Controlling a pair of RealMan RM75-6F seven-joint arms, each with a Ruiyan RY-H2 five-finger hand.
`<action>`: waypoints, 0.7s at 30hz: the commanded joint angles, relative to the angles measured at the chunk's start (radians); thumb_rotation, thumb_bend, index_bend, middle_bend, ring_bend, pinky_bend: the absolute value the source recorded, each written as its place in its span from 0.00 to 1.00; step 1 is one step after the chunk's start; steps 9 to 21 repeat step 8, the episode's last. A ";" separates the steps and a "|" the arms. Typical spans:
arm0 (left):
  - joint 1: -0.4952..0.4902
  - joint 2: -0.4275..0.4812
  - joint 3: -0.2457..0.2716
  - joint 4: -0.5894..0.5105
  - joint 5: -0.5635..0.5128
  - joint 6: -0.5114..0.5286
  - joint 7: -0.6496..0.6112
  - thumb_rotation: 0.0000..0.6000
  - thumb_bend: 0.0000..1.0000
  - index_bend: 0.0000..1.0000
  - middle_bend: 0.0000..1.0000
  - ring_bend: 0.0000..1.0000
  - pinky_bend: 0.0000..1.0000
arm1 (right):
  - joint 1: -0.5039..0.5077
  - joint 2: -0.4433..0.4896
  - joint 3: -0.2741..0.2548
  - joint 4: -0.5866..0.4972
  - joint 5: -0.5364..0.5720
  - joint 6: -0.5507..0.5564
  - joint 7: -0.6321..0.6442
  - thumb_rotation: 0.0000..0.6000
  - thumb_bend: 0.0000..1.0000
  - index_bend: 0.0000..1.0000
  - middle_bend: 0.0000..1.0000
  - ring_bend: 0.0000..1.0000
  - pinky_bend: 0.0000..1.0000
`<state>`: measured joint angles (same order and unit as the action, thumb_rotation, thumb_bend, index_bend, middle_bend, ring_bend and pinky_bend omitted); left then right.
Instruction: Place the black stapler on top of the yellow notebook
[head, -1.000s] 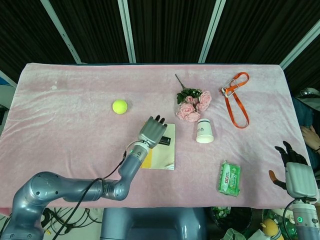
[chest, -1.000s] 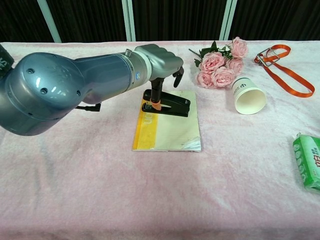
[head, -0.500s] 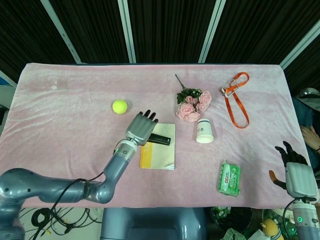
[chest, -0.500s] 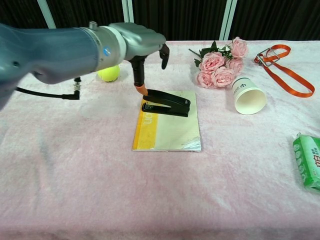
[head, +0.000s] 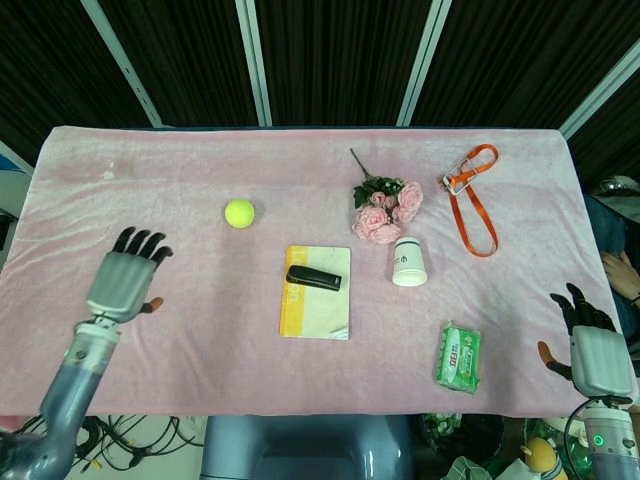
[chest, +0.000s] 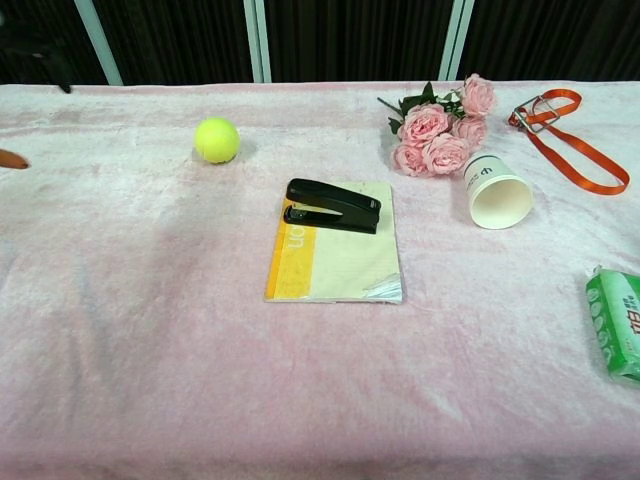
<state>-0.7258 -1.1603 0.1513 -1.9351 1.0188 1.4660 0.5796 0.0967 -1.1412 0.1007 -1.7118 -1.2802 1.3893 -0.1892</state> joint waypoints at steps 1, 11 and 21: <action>0.128 0.078 0.109 0.055 0.145 0.092 -0.189 1.00 0.12 0.29 0.14 0.07 0.10 | -0.001 0.000 0.001 0.000 0.002 0.003 -0.001 1.00 0.23 0.20 0.06 0.19 0.21; 0.263 0.099 0.159 0.169 0.285 0.187 -0.392 1.00 0.12 0.29 0.14 0.07 0.10 | 0.000 0.000 0.003 0.003 0.003 0.003 -0.001 1.00 0.23 0.20 0.06 0.19 0.21; 0.263 0.099 0.159 0.169 0.285 0.187 -0.392 1.00 0.12 0.29 0.14 0.07 0.10 | 0.000 0.000 0.003 0.003 0.003 0.003 -0.001 1.00 0.23 0.20 0.06 0.19 0.21</action>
